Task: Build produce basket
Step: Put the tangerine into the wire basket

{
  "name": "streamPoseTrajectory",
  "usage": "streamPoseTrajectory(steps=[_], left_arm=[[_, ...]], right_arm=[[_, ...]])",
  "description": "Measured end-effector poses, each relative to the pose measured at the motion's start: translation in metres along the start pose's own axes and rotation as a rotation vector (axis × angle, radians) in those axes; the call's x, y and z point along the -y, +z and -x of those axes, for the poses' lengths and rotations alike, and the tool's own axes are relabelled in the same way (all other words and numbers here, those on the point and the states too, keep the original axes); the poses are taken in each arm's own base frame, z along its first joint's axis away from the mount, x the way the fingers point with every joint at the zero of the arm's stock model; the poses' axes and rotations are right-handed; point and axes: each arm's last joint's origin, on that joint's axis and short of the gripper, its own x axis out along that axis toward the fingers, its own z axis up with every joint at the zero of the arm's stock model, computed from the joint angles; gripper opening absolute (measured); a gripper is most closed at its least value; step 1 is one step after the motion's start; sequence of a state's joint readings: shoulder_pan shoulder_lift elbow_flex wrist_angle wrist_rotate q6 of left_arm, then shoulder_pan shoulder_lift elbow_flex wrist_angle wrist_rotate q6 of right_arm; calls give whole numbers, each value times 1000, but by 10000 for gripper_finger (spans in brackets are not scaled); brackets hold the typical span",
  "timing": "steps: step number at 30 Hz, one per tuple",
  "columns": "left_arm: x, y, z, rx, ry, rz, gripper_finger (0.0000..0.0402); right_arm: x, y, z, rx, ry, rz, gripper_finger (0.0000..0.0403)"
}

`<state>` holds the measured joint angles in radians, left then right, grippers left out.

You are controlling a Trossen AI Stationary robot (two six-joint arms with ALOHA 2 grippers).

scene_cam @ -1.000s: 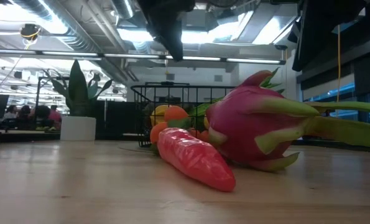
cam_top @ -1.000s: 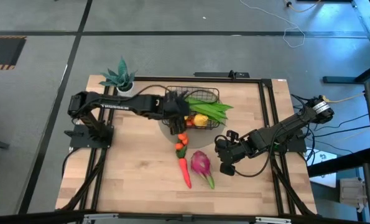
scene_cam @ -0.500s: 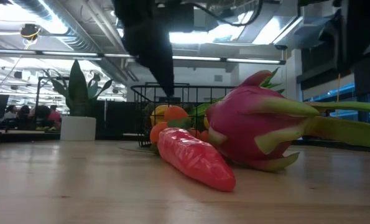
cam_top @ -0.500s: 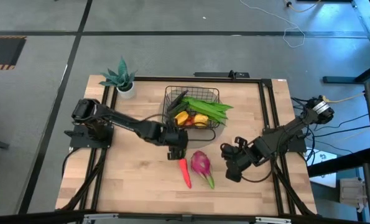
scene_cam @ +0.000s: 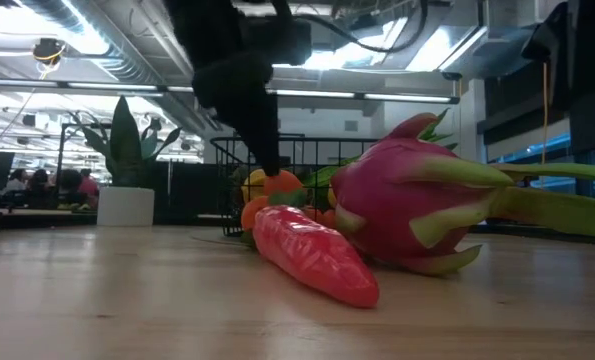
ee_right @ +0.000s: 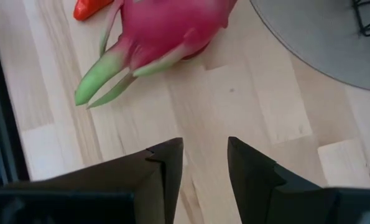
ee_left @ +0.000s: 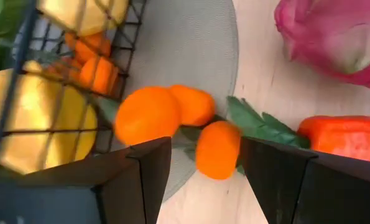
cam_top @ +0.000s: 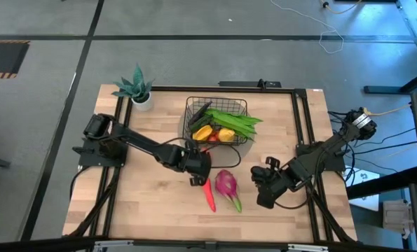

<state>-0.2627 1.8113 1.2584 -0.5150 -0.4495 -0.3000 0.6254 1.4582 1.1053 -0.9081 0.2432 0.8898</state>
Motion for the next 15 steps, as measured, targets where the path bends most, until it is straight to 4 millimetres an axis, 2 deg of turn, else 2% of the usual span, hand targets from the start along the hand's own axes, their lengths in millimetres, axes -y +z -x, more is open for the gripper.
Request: streamPoseTrajectory(steps=[8,15], left_arm=[[12,-14,-31,-63,87,-53,181],[18,-25,-55,-156,7,-51,181]], right_arm=[[0,0,0,1,0,0,116],[0,0,0,4,3,-1,116]])
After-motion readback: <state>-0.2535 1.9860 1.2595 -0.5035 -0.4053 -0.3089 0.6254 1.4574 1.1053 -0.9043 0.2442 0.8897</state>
